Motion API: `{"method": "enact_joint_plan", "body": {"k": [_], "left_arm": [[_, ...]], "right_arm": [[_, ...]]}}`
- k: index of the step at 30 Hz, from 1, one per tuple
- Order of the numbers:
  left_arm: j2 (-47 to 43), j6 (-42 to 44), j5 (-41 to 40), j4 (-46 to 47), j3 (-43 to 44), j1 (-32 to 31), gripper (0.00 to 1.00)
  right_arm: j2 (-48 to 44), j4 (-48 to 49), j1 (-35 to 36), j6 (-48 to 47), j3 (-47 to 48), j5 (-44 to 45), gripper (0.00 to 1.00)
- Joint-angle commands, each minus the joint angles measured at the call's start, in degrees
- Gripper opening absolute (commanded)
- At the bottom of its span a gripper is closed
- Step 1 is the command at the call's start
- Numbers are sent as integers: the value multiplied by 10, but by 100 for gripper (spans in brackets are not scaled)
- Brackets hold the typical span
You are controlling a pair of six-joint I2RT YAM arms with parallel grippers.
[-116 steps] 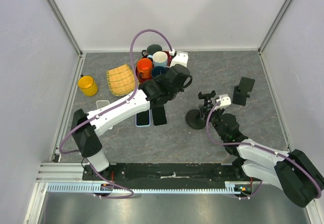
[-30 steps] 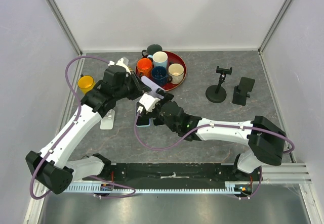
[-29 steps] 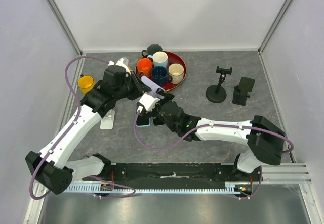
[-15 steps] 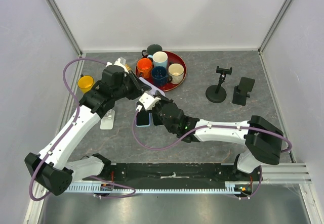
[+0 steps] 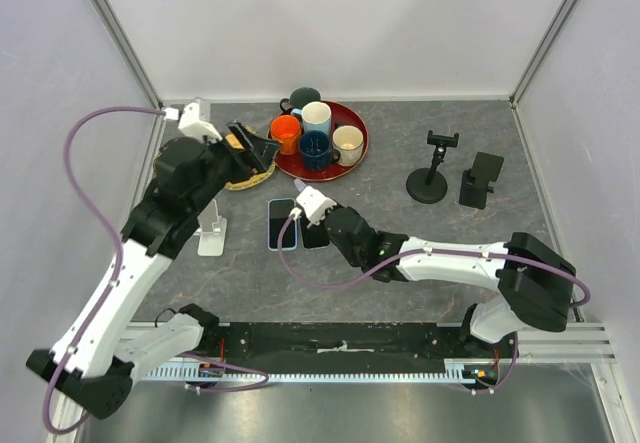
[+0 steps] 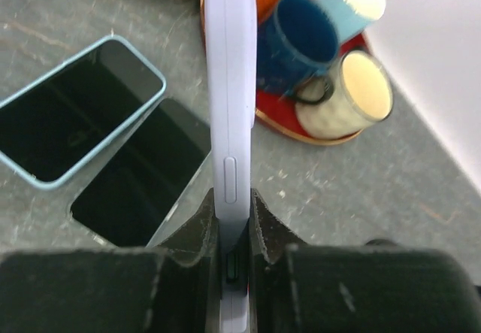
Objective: Remove the phone from the phone stand
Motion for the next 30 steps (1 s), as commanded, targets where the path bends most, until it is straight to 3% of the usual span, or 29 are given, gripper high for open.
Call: {"method": "enact_joint_plan", "body": {"k": [1, 8, 13, 17, 24, 30], "left_arm": [[-86, 131, -96, 110, -42, 2, 88], [-188, 220, -162, 147, -158, 2, 92], [-252, 262, -171, 137, -248, 2, 92], [-295, 266, -184, 115, -296, 2, 92], [-335, 287, -216, 118, -364, 2, 90], [-316, 311, -207, 139, -357, 2, 89]], "right_arm": [[-51, -65, -43, 140, 5, -70, 0], [-30, -135, -185, 338, 23, -291, 0], [24, -126, -245, 447, 41, -436, 0], [65, -109, -280, 539, 53, -493, 0], [120, -105, -289, 617, 61, -513, 0], [161, -50, -286, 679, 59, -555, 0]]}}
